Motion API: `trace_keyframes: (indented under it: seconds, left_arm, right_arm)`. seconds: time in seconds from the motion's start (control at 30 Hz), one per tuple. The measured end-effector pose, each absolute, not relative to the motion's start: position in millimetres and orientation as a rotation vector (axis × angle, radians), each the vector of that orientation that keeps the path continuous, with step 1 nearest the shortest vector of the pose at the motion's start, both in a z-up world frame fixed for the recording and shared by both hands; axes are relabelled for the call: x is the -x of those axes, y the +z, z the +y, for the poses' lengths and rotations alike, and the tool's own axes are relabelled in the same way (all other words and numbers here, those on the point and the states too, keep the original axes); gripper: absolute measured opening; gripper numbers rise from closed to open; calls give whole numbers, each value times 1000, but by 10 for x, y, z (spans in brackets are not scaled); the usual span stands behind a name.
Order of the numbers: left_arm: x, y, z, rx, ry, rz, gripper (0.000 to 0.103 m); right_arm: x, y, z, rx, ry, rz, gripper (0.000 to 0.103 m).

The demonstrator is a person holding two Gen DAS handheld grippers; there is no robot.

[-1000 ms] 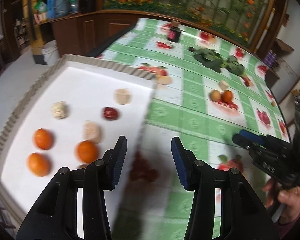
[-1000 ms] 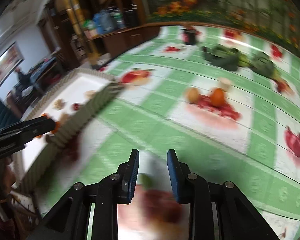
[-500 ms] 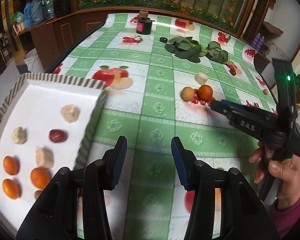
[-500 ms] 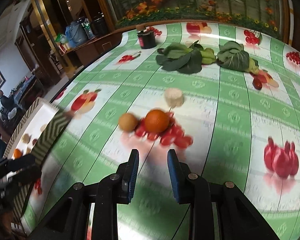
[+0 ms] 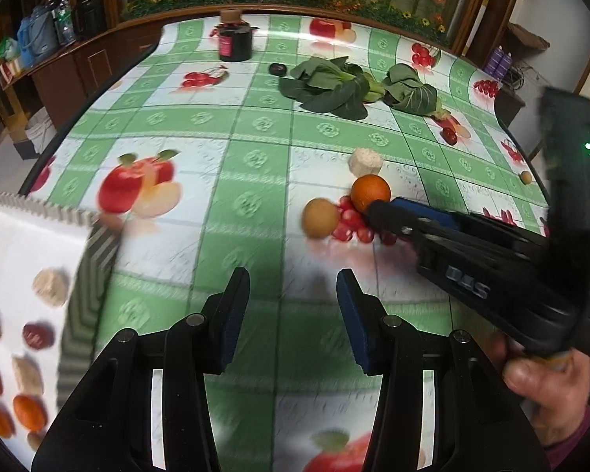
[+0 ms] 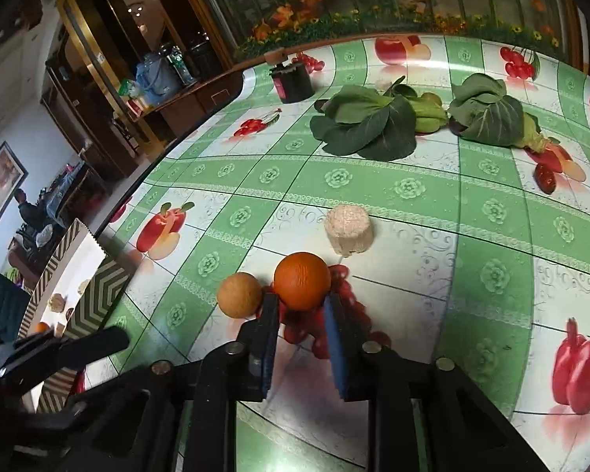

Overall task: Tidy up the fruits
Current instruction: 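Move both tools back toward the kiwi and orange on the table, then grasp a brown kiwi with the left tool while the right tool grasps an orange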

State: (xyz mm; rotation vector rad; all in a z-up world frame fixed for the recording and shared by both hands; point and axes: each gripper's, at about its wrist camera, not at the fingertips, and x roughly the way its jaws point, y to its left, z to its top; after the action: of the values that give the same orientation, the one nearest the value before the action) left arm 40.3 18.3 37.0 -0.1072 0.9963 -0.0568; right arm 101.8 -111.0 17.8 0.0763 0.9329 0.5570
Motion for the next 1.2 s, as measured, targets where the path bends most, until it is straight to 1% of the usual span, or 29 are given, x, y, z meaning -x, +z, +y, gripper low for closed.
trace_keyframes:
  seconds: [0.1,0.17,0.37,0.47,0.5,0.53,0.57,0.63,0.8,0.97,1.03,1.2]
  left_arm:
    - [-545,337,108,103,-64,995,46]
    - [-634,307,54,90,-69,994,46]
    - [-854,154,-16,69,-57,1020,46]
    - [-884,151,-7,70,-67,992,45]
    - [-892,145,2,72,-71,991,43]
    - [-892,147,9,69,-71,983,30]
    - [-895,147,14,64,-71,982,25]
    - [-883,148,46,73,-75,979,25]
    - [-774,174,136,86,-55,968,25]
    - [-606,253,221,112,-51,958,25]
    - [-525,290,257,126,-61,954,25]
    - [-320,375,371,176,-90,944,25]
  right_arm:
    - [-1021,271,-1226,-99,560,905,17]
    - [-1023,320,-1301,-104,550,899,17]
    - [-1084,313,-1430,-154,559,910,17]
    - [-1125,287,-1486,-182,546,920,21]
    - [-1130,279,-1489,-183,545,925,22]
    - [-1131,273,-1490,-183,544,926,22]
    - [-1133,269,-1486,-185,546,926,23]
    - [-1126,272,-1461,-195,575,922,24]
    - [-1095,278,-1265,-158,626,902,35]
    - [-1199,106,-1093,-100,584,924,35]
    - [-1214,104,-1130,-147,585,908,30]
    - [-1095,195,-1208,-162,569,896,30]
